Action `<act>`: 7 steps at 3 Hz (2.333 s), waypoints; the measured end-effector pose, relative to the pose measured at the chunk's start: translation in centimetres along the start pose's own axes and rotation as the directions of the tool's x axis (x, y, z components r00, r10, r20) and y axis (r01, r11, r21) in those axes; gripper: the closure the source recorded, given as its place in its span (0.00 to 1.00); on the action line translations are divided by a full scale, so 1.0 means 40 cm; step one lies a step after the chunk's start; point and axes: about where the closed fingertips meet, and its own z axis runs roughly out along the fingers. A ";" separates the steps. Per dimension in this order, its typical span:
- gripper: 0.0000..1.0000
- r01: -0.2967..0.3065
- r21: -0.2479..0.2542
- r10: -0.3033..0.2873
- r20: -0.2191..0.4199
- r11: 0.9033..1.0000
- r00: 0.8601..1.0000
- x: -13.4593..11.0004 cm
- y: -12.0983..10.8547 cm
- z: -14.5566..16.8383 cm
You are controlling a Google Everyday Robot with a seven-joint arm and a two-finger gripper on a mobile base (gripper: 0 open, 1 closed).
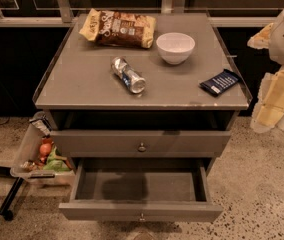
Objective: Place redbull can into middle drawer
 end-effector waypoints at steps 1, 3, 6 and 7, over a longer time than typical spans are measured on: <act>0.00 -0.010 0.019 0.007 0.128 1.000 0.992 -0.052 0.023 0.016; 0.00 -0.099 0.014 0.073 0.575 0.995 0.815 -0.324 -0.166 0.044; 0.00 -0.227 0.032 0.157 0.626 0.973 0.764 -0.334 -0.137 0.076; 0.00 -0.314 0.046 0.205 0.666 0.948 0.717 -0.362 -0.173 0.155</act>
Offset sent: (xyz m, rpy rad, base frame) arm 0.1005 0.1377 0.0525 0.9056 -0.2197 0.0833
